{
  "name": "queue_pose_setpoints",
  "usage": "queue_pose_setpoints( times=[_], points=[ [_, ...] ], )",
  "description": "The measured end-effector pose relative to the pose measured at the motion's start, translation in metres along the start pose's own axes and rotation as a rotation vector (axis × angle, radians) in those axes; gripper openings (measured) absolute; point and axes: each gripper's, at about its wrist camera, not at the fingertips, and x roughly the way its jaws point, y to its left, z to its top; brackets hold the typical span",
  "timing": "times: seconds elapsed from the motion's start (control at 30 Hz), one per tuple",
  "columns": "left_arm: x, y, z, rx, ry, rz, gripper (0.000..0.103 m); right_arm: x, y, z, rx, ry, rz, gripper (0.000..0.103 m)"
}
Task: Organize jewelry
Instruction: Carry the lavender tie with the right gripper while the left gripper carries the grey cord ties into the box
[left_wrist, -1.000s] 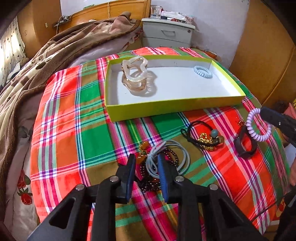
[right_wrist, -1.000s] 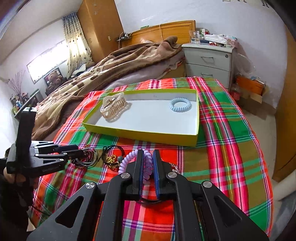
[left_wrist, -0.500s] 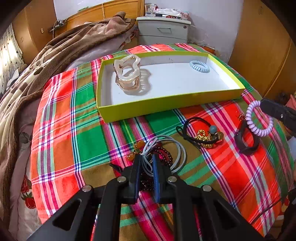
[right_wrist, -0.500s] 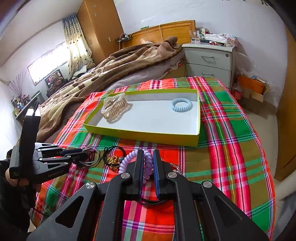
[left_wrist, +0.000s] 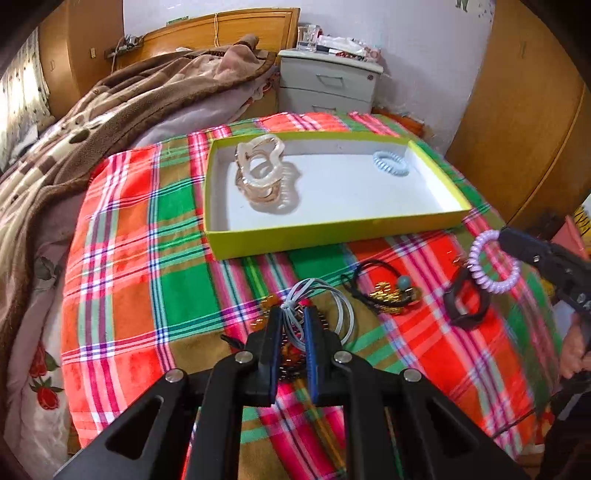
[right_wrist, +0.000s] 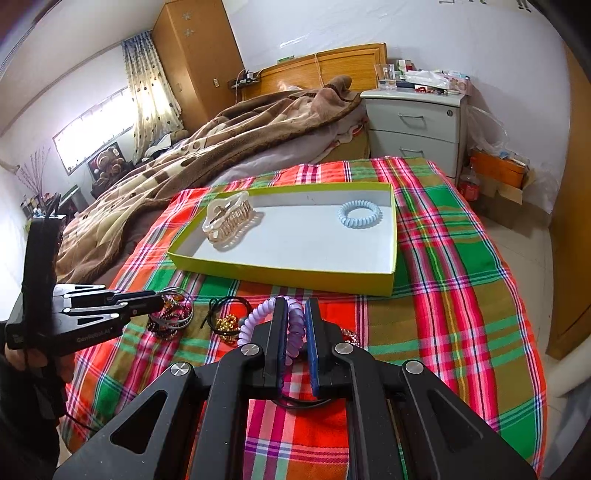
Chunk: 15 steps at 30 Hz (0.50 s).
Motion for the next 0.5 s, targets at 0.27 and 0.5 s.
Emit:
queue_pose_setpoints(
  times=[0.27,0.5],
  points=[
    [-0.016,0.000,0.012,-0.007,-0.038,-0.002,0.012,-0.007,0.002,0.012,-0.005,-0.025,-0.009,0.010],
    [-0.026,-0.004,0.046,0.001,-0.096,-0.029,0.012,-0.007,-0.002,0.035,0.008,-0.063,-0.033,0.010]
  ],
)
